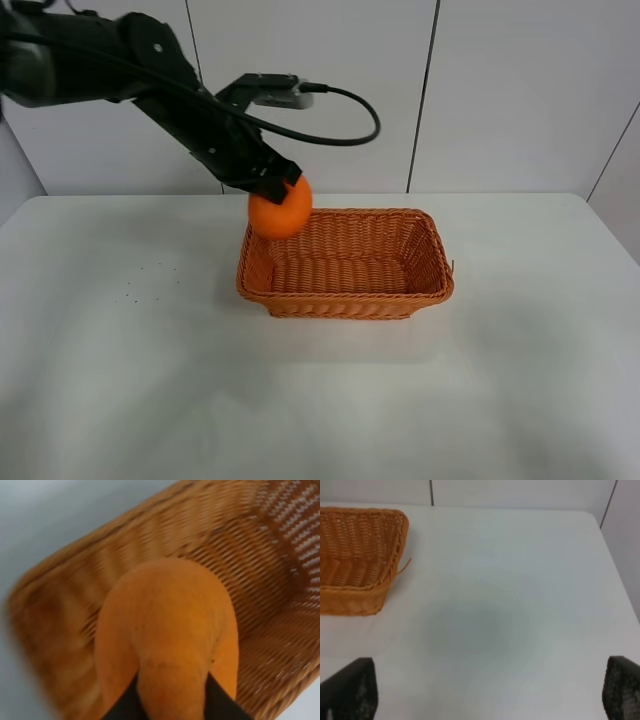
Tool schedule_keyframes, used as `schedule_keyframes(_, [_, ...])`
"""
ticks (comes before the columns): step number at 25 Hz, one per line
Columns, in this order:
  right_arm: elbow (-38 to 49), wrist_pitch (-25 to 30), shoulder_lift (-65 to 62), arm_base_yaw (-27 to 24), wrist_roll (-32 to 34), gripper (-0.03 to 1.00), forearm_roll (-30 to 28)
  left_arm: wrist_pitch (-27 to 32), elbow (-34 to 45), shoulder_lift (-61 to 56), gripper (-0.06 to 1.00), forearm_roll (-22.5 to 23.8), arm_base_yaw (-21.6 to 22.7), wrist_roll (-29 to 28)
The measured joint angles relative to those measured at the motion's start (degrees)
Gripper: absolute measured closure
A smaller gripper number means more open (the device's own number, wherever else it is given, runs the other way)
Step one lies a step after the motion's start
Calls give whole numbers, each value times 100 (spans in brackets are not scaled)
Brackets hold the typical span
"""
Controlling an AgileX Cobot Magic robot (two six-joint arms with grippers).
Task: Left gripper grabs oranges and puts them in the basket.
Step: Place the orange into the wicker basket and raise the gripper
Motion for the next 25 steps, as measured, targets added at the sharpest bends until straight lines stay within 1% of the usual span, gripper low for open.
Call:
schedule_keyframes(5, [0, 0, 0, 0, 0, 27, 0, 95, -984, 914, 75, -31, -546, -172])
schedule_keyframes(10, [0, 0, 0, 0, 0, 27, 0, 255, -1547, 1566, 75, 11, -630, -369])
schedule_keyframes(14, [0, 0, 0, 0, 0, 27, 0, 266, -1640, 1909, 75, 236, -630, -412])
schedule_keyframes(20, [0, 0, 0, 0, 0, 27, 0, 200, -1682, 2222, 75, 339, -613, -423])
schedule_keyframes(25, [0, 0, 0, 0, 0, 27, 0, 106, -1681, 2263, 75, 396, -602, -423])
